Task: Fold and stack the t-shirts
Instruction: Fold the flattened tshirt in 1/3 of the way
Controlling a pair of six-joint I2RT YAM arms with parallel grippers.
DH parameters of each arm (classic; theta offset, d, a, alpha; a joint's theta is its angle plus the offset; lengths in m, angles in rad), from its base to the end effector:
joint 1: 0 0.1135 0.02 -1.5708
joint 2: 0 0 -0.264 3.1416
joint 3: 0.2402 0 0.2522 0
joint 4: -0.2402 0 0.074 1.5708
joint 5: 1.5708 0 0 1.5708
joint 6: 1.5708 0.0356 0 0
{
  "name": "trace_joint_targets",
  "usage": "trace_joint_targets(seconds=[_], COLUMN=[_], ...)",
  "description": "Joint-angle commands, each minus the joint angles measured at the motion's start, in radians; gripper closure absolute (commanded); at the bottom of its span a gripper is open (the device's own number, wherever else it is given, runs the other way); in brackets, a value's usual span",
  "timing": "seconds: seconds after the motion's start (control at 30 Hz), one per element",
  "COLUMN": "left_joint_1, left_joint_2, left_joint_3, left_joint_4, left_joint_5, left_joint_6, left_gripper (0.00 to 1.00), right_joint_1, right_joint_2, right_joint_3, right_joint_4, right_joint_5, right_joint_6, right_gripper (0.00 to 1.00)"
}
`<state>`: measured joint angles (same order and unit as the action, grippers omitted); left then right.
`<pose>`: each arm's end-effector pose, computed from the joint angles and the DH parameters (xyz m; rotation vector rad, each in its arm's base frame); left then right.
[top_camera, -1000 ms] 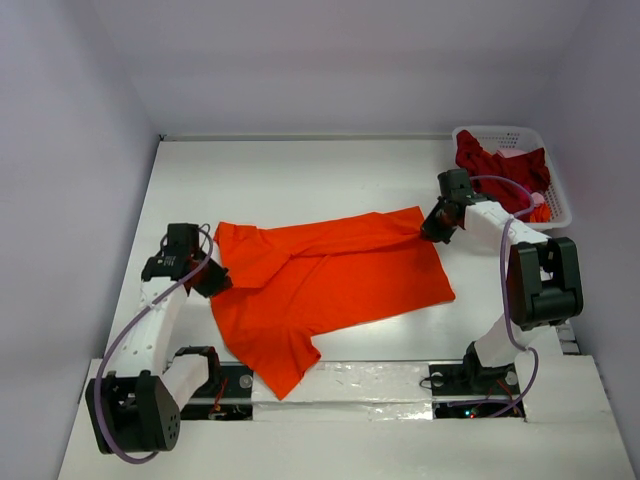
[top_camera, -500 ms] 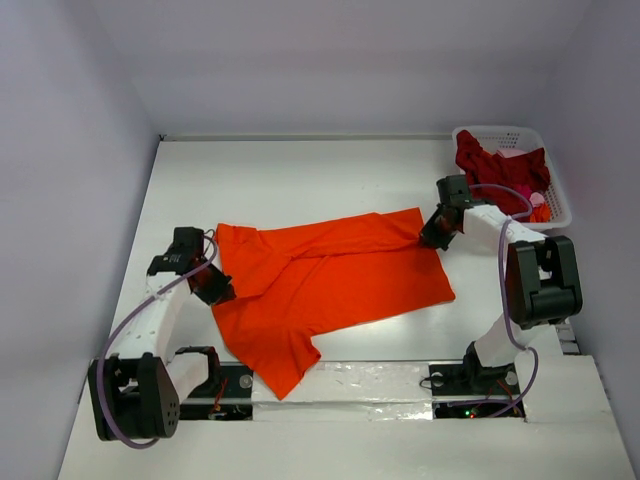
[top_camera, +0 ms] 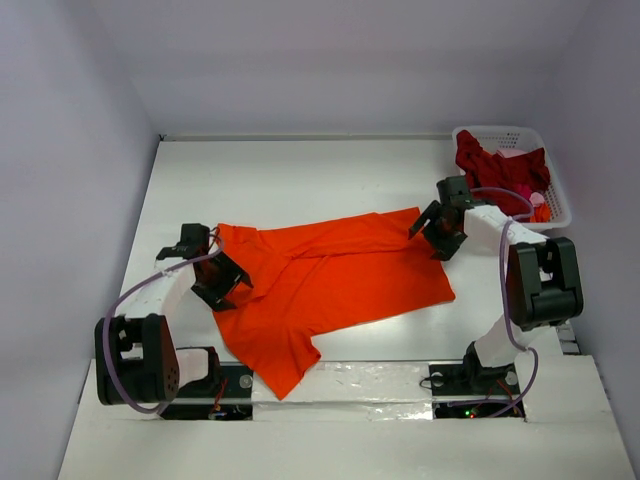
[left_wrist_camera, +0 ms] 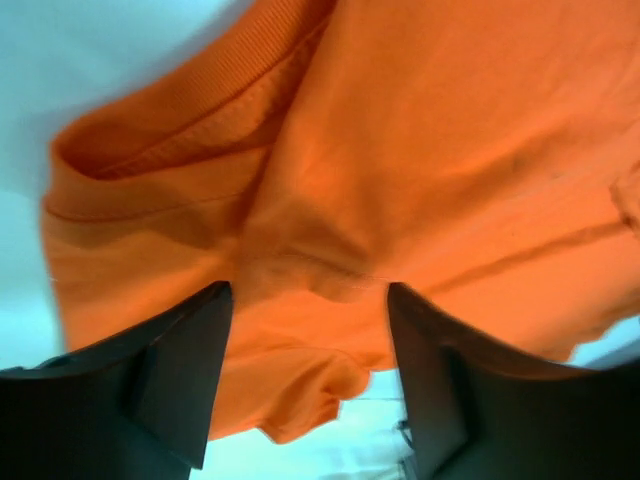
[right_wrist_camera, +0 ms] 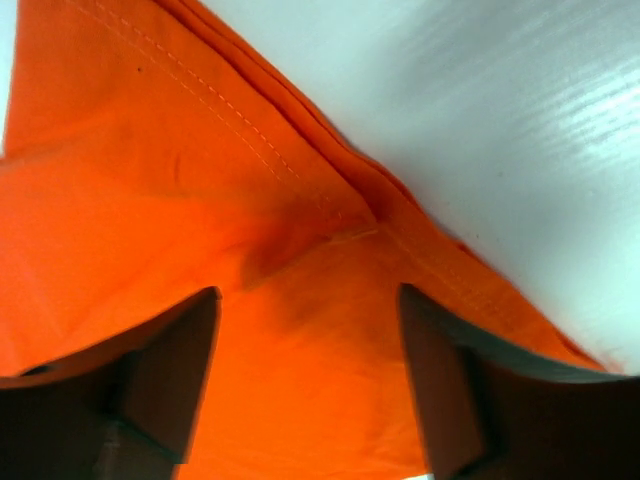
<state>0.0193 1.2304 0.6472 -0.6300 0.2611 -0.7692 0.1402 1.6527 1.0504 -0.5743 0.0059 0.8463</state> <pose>0.2074 -0.0052 0.1760 -1.0343 2.6627 -0.5379 0.3164 0.0444 0.1861 0.9629 2.6083 0.2557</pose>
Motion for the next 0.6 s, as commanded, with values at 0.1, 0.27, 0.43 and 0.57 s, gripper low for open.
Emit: trace_joint_targets(seconds=[0.1,0.27,0.43,0.57], left_joint_1=[-0.002,-0.002,-0.002,-0.002], left_joint_2=[0.001,-0.046,-0.006,0.056], left_joint_3=[0.028,0.214,0.334,0.393], left_joint_4=[-0.023,-0.125,-0.048,0.045], left_joint_5=[0.061,-0.057,-0.112,-0.103], left_joint_6=[-0.001,0.01,0.012,-0.004], left_gripper=[0.18,0.32,0.87,1.0], right_joint_1=[0.01,0.01,0.01,0.01], right_joint_2=[-0.115,-0.217,-0.116,-0.006], right_joint_3=[-0.016,0.02,0.227,0.335], right_joint_4=[-0.055,-0.045,-0.076,-0.048], right_joint_5=[0.034,0.077,0.071,0.017], right_joint_6=[0.071,0.033,-0.072,-0.11], right_gripper=[0.12,0.34,1.0,1.0])
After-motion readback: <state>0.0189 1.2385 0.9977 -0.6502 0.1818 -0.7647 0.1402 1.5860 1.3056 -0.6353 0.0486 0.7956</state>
